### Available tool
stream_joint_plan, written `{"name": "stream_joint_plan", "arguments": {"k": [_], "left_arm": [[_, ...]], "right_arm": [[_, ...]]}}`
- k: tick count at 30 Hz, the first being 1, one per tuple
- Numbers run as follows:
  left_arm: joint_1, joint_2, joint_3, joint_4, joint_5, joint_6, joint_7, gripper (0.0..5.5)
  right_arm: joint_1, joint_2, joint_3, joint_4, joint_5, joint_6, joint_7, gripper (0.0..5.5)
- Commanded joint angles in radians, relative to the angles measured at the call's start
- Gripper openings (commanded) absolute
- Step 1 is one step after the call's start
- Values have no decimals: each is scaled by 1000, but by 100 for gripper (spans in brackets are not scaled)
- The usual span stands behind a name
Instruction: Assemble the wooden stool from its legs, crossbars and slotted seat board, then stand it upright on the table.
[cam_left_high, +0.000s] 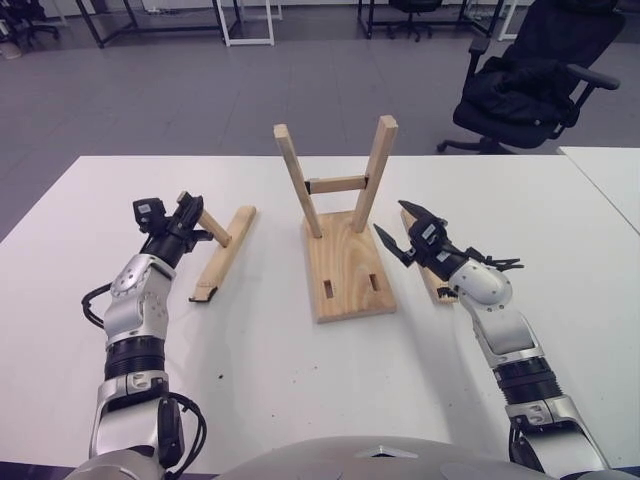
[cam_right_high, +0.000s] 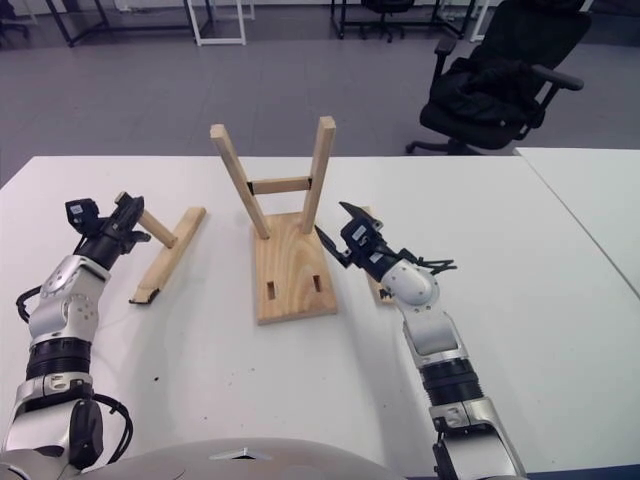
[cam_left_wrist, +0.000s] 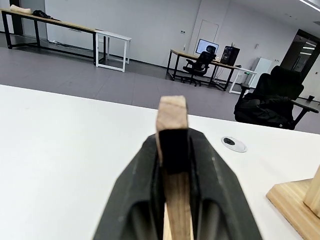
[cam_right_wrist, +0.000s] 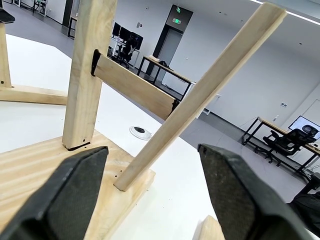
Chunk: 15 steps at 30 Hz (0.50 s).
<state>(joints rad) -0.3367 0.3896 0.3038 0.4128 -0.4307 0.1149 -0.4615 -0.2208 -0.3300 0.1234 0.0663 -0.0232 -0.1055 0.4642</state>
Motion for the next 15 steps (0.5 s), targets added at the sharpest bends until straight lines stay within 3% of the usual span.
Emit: {"name": "stream_joint_plan", "arguments": {"k": [1, 8, 15], "left_arm": [[74, -18, -95, 137, 131, 39, 40, 41], [90, -41, -128, 284, 146, -30, 22, 41], [14, 20, -121, 89, 149, -59, 77, 41]], "right_arm": [[0, -11, 14, -5, -33, -17, -3, 334], [-13, -10, 21, 1, -44, -22, 1, 334], [-40, 2, 14, 14, -49, -37, -11, 334]]}}
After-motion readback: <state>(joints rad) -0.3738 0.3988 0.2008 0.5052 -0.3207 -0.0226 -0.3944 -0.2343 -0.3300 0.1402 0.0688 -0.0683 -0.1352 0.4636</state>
